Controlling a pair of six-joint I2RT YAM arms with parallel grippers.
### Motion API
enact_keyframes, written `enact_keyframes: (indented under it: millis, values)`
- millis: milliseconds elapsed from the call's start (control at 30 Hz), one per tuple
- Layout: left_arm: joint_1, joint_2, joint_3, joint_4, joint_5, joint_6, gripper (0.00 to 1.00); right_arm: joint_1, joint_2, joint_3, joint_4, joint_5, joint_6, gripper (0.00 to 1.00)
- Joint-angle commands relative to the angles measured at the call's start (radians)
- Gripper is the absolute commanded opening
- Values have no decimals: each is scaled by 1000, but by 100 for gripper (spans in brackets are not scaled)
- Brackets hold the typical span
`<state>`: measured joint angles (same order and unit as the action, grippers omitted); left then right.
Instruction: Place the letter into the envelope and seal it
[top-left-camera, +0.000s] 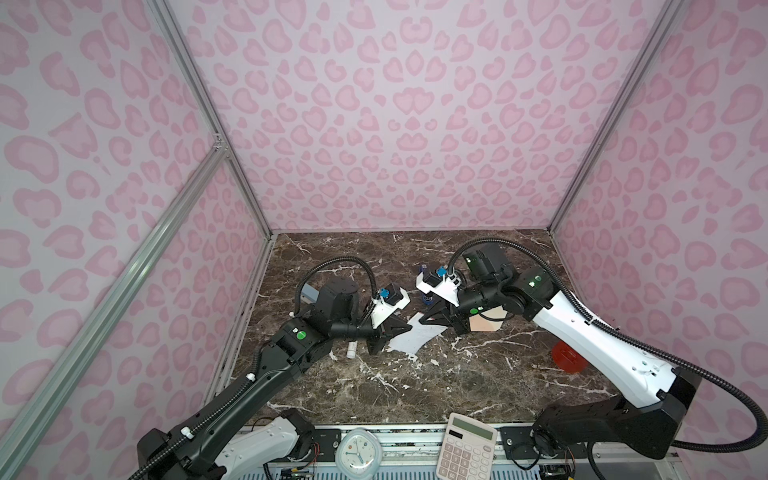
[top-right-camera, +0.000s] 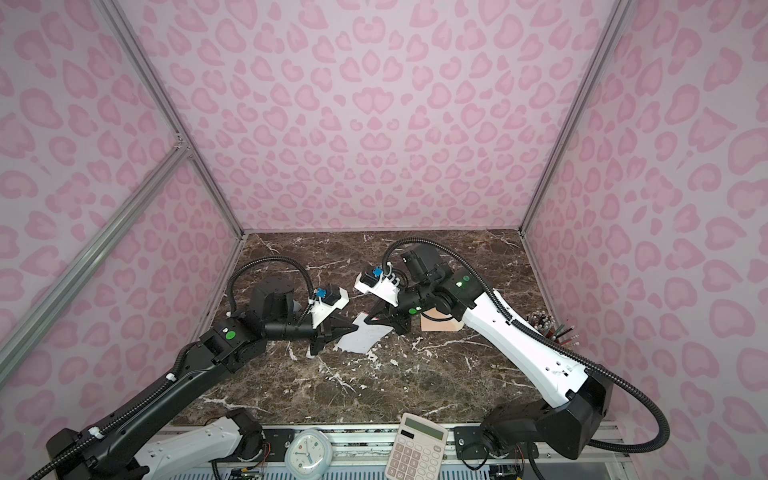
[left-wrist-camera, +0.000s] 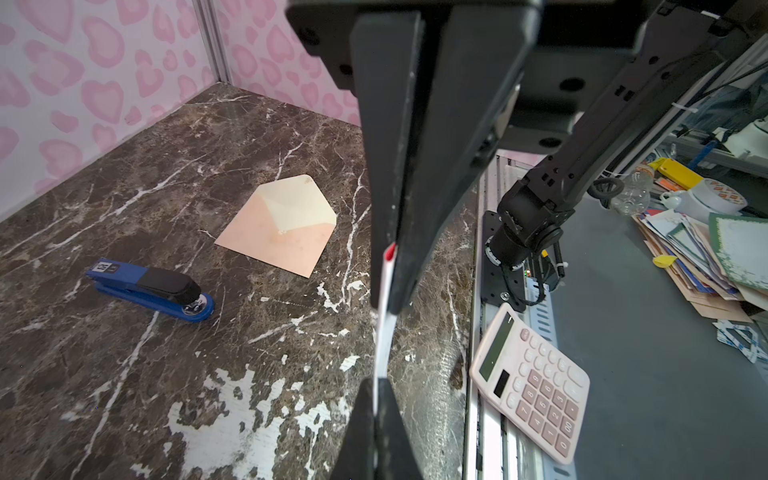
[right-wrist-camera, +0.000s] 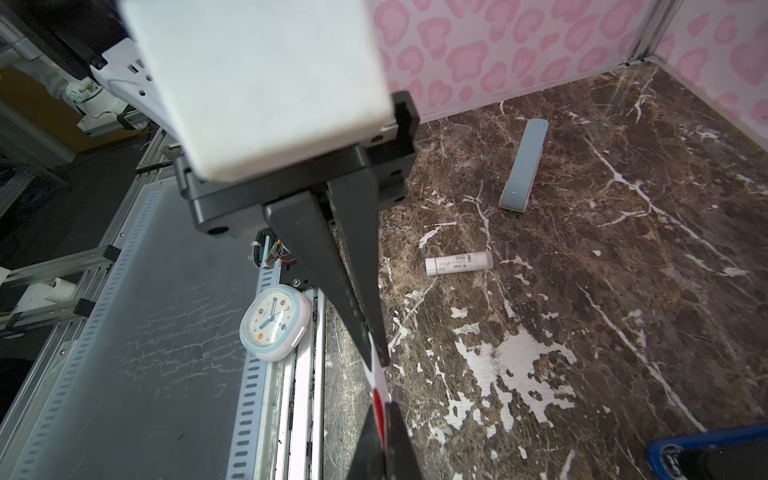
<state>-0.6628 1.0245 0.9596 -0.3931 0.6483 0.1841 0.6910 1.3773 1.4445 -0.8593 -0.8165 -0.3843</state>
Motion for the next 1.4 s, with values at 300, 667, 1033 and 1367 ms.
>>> enact_keyframes:
  millis: [300, 667, 1033, 1367]
  values:
    - [5, -2, -5, -5, 11, 7, 4, -25, -20, -23, 81, -8, 37, 8]
    - [5, 3, 2, 64, 6, -6, 4, -1, 6, -28, 188, -55, 80, 39]
    - [15, -7, -1, 111, 4, -31, 4, 10, 34, -42, 192, -79, 75, 0]
    - [27, -9, -4, 124, 17, -46, 4, -4, 16, -51, 181, -52, 69, 28]
